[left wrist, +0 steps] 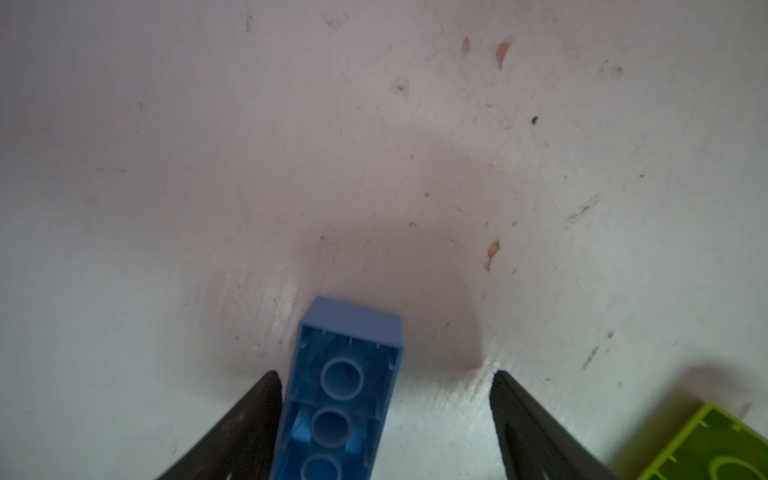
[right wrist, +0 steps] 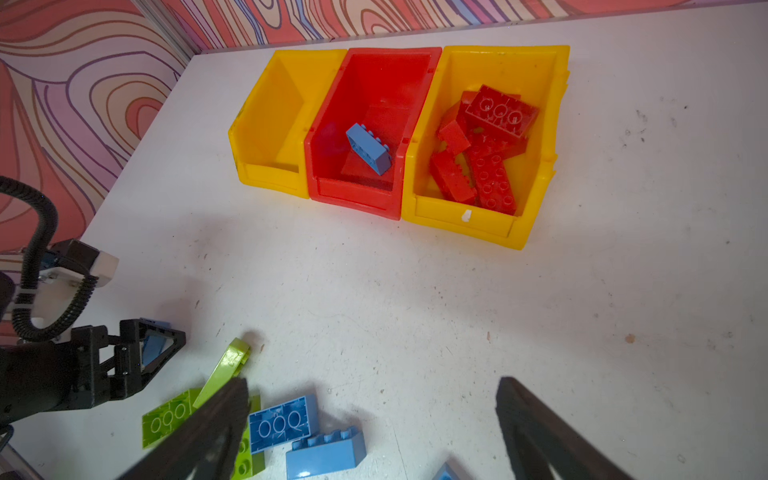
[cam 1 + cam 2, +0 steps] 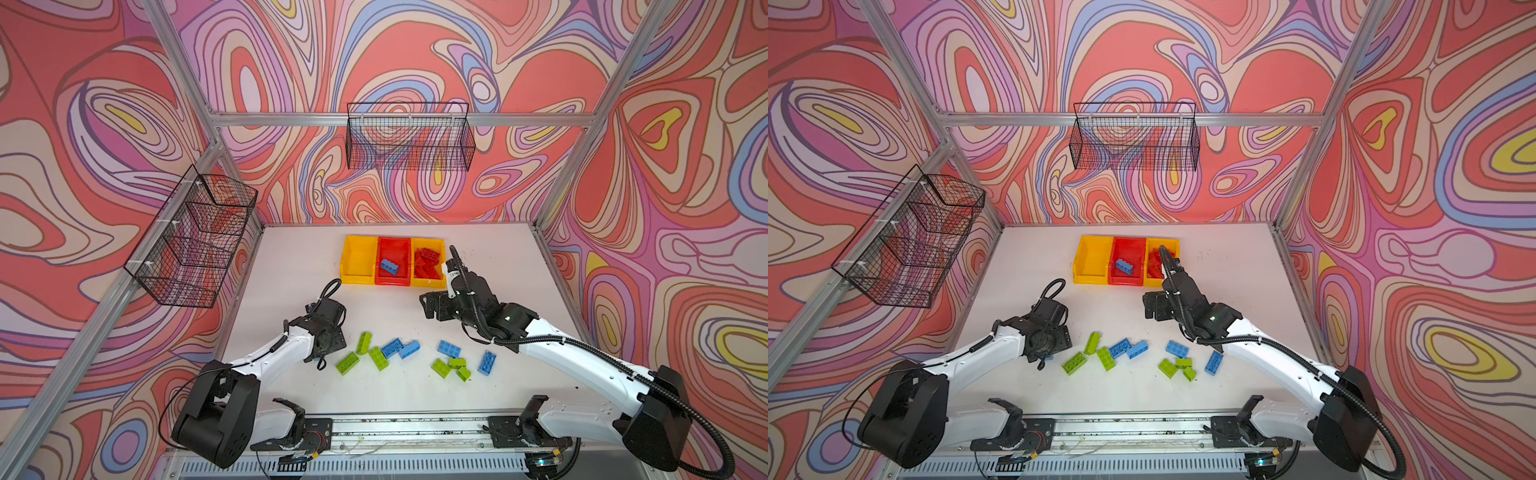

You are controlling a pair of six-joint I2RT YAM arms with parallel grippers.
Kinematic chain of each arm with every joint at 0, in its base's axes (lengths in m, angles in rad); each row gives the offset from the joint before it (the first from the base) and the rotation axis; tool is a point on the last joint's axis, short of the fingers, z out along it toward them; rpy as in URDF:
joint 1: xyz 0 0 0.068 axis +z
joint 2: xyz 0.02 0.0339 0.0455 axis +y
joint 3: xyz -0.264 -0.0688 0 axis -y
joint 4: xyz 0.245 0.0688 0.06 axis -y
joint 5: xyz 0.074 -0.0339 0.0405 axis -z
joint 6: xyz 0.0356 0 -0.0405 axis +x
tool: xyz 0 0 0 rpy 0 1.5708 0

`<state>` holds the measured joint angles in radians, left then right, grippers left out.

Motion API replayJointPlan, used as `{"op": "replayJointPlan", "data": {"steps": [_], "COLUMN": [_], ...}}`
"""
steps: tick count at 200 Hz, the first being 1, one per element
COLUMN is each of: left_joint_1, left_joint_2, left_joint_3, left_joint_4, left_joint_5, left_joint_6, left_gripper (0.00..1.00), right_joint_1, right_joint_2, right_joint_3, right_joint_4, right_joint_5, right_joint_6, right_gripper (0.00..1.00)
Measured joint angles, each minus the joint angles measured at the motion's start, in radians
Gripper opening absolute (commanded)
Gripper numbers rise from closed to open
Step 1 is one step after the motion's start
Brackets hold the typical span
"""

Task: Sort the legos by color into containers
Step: 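Lower the left gripper onto another light blue brick and grasp it, then carry the light blue brick into the red bin and open the left gripper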

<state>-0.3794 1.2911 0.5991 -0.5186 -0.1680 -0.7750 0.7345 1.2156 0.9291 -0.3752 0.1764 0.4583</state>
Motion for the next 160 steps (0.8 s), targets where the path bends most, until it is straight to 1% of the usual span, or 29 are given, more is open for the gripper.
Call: {"op": "replayJointPlan", "data": {"steps": [23, 33, 42, 53, 60, 84, 114, 138, 160], "left_joint_1": [0.000, 0.000, 0.000, -0.001, -0.001, -0.006, -0.037, -0.079, -0.117], "left_joint_2": [0.003, 0.011, 0.020, 0.024, 0.025, 0.041, 0.100, 0.174, 0.272], "left_joint_3": [0.000, 0.000, -0.002, -0.002, -0.002, 0.011, 0.087, 0.242, 0.444], "left_joint_4": [0.010, 0.018, 0.026, 0.032, 0.036, 0.040, 0.018, -0.021, -0.034], "left_joint_5": [0.018, 0.027, 0.035, 0.037, 0.037, 0.036, 0.035, 0.025, 0.013], "left_joint_6": [-0.005, -0.003, -0.005, -0.003, -0.003, 0.001, 0.016, 0.039, 0.068], "left_gripper": [0.42, 0.34, 0.27, 0.26, 0.21, 0.16, 0.15, 0.15, 0.16], "right_joint_1": [0.000, 0.000, 0.000, 0.000, 0.000, 0.000, 0.000, 0.000, 0.000], "right_joint_2": [-0.005, -0.009, -0.012, -0.017, -0.021, -0.025, -0.035, -0.062, -0.084], "right_joint_3": [-0.010, -0.013, -0.015, -0.018, -0.021, -0.033, -0.053, -0.071, -0.079], "right_joint_4": [0.000, 0.000, 0.000, 0.002, 0.002, 0.006, 0.008, 0.008, 0.008], "right_joint_5": [0.006, 0.008, 0.011, 0.012, 0.014, 0.016, 0.023, 0.039, 0.052], "right_joint_6": [0.000, 0.000, 0.000, 0.000, 0.000, 0.000, 0.000, 0.000, 0.000], "right_gripper": [0.97, 0.97, 0.97, 0.97, 0.97, 0.97, 0.97, 0.97, 0.97]}}
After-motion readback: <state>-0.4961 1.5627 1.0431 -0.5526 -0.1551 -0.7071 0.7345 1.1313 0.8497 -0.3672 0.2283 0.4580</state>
